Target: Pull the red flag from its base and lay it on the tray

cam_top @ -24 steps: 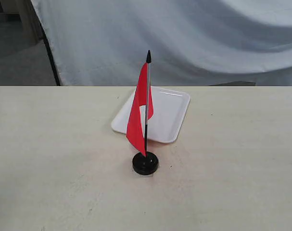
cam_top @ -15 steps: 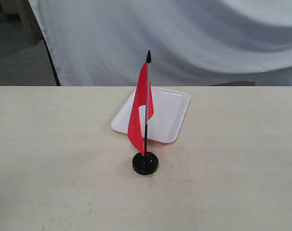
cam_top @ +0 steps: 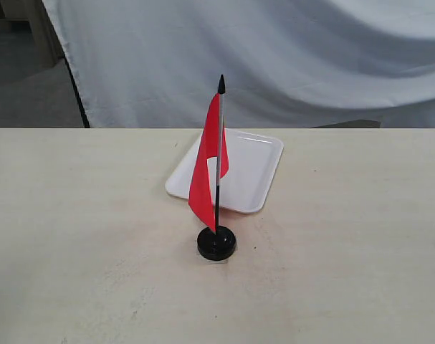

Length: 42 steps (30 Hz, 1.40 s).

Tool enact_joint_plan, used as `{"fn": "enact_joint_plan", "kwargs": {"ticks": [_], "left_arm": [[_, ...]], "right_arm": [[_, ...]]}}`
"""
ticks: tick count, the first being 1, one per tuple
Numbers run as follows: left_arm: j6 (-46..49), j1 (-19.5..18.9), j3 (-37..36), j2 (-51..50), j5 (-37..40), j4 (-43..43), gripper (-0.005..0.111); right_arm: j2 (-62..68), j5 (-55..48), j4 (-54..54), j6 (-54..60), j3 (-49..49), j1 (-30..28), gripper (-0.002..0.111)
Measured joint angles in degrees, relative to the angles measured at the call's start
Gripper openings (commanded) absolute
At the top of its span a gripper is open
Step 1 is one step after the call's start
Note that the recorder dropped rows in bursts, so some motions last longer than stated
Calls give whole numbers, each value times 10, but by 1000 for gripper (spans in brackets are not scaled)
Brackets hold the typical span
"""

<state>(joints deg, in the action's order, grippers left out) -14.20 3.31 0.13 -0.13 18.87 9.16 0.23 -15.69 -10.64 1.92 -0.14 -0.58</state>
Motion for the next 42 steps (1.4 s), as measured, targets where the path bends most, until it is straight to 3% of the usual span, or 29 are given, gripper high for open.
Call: {"fn": "enact_joint_plan", "kwargs": {"ticks": [6,16,25,30,34,42], "left_arm": [[0,0,0,0,0,0,0],[0,0,0,0,0,0,0],[0,0,0,0,0,0,0],[0,0,0,0,0,0,0],[0,0,0,0,0,0,0],[0,0,0,0,0,0,0]], "right_arm": [[0,72,0,0,0,0,0],[0,379,0,-19,0,0,0],[0,439,6,-237,0,0,0],[20,466,117,-278,0,0,0],[124,551,216,-288,0,0,0],[438,726,267,-219,-4,0,0]]}}
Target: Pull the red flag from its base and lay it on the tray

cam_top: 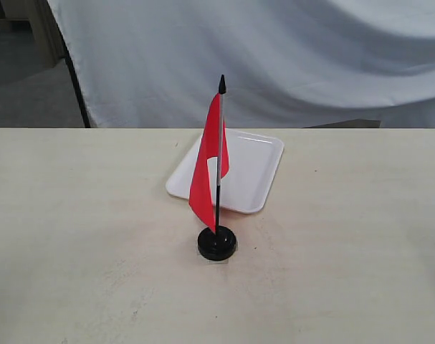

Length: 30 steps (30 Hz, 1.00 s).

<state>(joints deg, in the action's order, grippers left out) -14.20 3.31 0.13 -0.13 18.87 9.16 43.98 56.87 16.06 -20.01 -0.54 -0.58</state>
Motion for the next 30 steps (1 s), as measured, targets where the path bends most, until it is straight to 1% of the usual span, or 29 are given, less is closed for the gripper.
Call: {"fn": "enact_joint_plan", "kwargs": {"ticks": [2,4,5,6,9,10,11,13,18,19,21,22,25,26,30], "left_arm": [[0,0,0,0,0,0,0],[0,0,0,0,0,0,0],[0,0,0,0,0,0,0],[0,0,0,0,0,0,0],[0,0,0,0,0,0,0],[0,0,0,0,0,0,0],[0,0,0,0,0,0,0],[0,0,0,0,0,0,0],[0,0,0,0,0,0,0],[0,0,0,0,0,0,0],[0,0,0,0,0,0,0],[0,0,0,0,0,0,0],[0,0,0,0,0,0,0],[0,0,0,0,0,0,0],[0,0,0,0,0,0,0]], "right_arm": [[74,24,32,6,-18,0,0],[167,48,87,8,-47,0,0],[263,73,147,8,-78,0,0],[309,84,170,8,-90,1,0],[503,118,293,-9,-162,1,0],[530,119,310,-13,-175,1,0],[583,119,340,-25,-196,4,0],[617,119,352,-34,-209,10,0],[623,121,361,-33,-213,40,1],[623,121,354,-32,-213,44,6],[623,121,338,-32,-213,48,31],[623,121,335,-32,-213,48,47],[623,121,332,-32,-213,48,99],[623,121,332,-32,-213,48,104],[623,121,332,-25,-213,48,103]]}}
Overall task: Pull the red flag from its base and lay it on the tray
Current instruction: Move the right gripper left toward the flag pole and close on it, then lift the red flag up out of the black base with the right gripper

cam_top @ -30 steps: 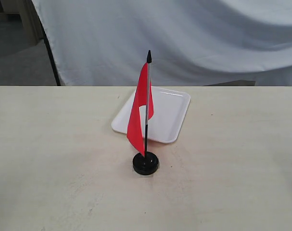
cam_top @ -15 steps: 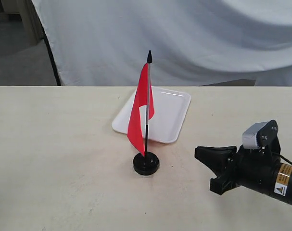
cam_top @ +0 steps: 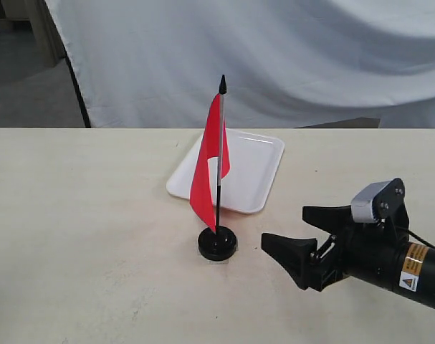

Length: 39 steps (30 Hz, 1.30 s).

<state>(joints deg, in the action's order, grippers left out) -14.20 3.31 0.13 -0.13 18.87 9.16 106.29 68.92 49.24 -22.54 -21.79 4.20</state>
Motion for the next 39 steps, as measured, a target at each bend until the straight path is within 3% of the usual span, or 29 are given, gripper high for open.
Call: {"fn": "enact_joint_plan", "kwargs": {"ticks": [5,8,17,24,26,27,29,30,33,39], "left_arm": [[0,0,0,0,0,0,0],[0,0,0,0,0,0,0],[0,0,0,0,0,0,0],[0,0,0,0,0,0,0],[0,0,0,0,0,0,0],[0,0,0,0,0,0,0],[0,0,0,0,0,0,0],[0,0,0,0,0,0,0],[0,0,0,0,0,0,0],[0,0,0,0,0,0,0]], "right_arm": [[0,0,5,1,-3,10,103],[1,0,-9,5,-19,48,103],[53,-49,-191,34,-122,200,103],[122,-129,-277,49,-228,232,102],[137,-154,-278,49,-249,233,89],[143,-164,-278,49,-256,233,75],[153,-177,-279,49,-268,233,33],[155,-180,-279,49,-270,233,5],[158,-182,-256,46,-272,237,-1],[128,-226,-236,37,-272,239,-1]]}}
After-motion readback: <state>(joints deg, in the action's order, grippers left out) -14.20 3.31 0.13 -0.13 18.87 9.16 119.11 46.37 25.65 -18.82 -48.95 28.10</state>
